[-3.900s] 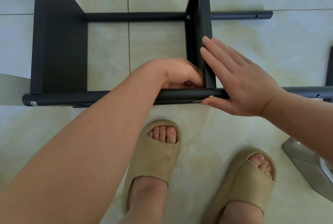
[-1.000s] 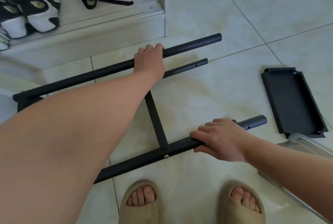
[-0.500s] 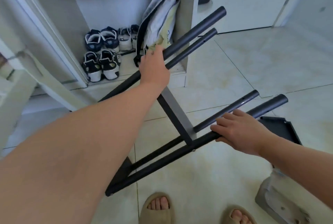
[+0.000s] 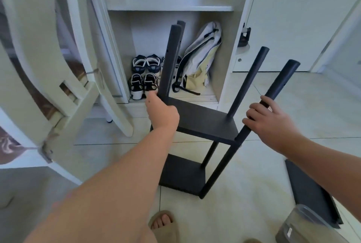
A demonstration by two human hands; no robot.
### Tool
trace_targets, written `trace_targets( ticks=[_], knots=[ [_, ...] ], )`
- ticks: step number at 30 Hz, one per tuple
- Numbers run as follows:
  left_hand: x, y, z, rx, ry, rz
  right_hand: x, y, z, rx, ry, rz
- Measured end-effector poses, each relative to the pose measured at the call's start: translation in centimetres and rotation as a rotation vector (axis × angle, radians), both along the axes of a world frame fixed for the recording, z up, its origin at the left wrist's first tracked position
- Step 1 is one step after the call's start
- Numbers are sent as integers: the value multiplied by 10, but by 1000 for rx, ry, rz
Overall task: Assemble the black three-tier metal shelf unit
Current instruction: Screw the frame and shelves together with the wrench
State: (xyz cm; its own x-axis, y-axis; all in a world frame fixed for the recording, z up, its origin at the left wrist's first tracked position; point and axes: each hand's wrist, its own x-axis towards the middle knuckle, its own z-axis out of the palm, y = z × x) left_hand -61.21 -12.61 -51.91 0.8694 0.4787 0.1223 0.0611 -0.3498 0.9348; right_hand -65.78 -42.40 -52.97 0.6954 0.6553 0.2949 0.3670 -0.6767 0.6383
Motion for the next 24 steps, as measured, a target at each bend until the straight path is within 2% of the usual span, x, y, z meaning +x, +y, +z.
trace_targets(
  ticks=[4, 10, 17, 20, 24],
  knots=[
    [-28, 11, -15, -77, 94, 18, 3, 7, 2, -38, -23, 24],
    [-40, 32, -28, -47, 222, -11, 0, 22, 1, -34, -22, 63],
    [-47, 41, -32, -36, 285, -33, -21, 29, -6, -5, 33, 22],
    [-51, 40, -32, -44, 308, -34, -32, 34, -8, 145, 52, 49],
    [-59, 39, -29, -80, 327, -26, -53, 47, -14, 528, 91, 13]
  ],
)
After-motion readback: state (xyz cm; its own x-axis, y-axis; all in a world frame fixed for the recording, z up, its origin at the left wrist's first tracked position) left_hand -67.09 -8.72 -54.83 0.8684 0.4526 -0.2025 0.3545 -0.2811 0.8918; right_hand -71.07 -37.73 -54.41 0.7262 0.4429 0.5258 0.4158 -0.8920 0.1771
